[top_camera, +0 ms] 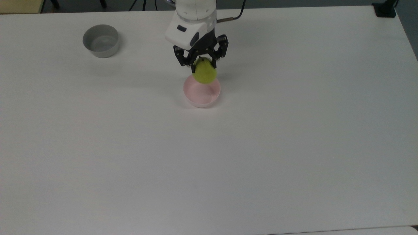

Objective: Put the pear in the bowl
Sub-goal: 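Carry the pear over to the pink bowl, then lower the pear into the pink bowl and open the gripper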

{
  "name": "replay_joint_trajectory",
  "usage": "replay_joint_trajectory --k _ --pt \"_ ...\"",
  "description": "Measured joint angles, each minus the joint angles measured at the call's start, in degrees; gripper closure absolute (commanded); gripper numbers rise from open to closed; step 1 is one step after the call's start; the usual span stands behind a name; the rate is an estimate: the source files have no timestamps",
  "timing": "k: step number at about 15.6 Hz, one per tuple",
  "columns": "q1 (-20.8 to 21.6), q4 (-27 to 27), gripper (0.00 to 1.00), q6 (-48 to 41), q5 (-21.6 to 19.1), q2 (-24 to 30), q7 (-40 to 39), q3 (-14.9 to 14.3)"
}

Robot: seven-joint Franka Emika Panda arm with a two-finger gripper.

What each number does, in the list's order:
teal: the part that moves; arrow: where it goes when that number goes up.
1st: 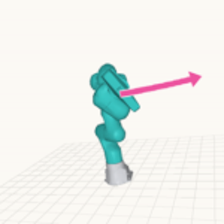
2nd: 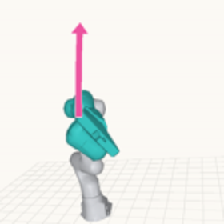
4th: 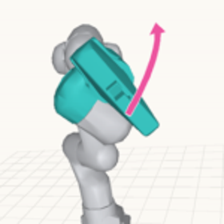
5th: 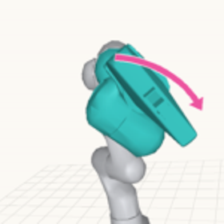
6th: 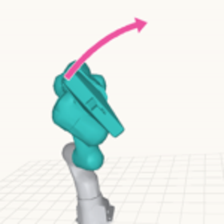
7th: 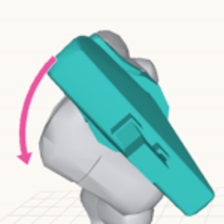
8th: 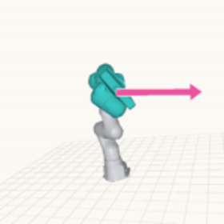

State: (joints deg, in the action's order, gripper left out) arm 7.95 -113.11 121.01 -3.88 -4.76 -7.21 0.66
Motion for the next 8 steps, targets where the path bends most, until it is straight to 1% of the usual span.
replay_joint_trajectory --k 8 --pt "0.8 0.0 0.97 4.7 1.5 -5.7 0.6 0.1"
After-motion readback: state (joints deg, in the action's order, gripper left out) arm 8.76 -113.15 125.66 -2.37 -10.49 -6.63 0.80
